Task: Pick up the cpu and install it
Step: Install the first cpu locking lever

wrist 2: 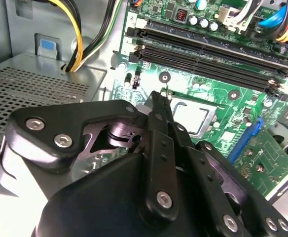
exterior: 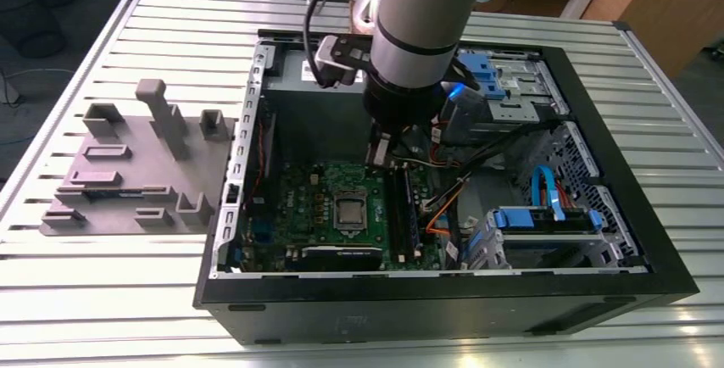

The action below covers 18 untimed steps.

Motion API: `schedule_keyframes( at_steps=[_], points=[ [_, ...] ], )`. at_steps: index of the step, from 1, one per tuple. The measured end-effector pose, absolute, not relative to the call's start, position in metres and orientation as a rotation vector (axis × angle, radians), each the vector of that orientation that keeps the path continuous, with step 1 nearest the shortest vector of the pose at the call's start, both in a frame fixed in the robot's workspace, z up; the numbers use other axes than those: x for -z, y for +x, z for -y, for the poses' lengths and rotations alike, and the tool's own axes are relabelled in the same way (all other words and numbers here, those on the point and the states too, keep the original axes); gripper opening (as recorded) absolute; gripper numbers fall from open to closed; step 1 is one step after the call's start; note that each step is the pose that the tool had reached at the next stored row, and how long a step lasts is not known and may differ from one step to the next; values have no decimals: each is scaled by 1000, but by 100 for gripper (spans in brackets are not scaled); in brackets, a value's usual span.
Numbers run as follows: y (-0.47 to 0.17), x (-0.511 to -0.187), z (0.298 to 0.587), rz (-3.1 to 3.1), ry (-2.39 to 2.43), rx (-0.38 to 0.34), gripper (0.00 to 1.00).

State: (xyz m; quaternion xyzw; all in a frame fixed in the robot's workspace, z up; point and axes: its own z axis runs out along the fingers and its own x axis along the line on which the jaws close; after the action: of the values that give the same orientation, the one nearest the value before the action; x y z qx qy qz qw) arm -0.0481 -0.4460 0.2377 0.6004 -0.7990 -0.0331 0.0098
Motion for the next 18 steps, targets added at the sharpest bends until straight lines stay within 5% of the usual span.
schedule_keyframes(
  at_steps=[18],
  points=[
    [-53,-238,449,2378,2024,94,10]
  ],
)
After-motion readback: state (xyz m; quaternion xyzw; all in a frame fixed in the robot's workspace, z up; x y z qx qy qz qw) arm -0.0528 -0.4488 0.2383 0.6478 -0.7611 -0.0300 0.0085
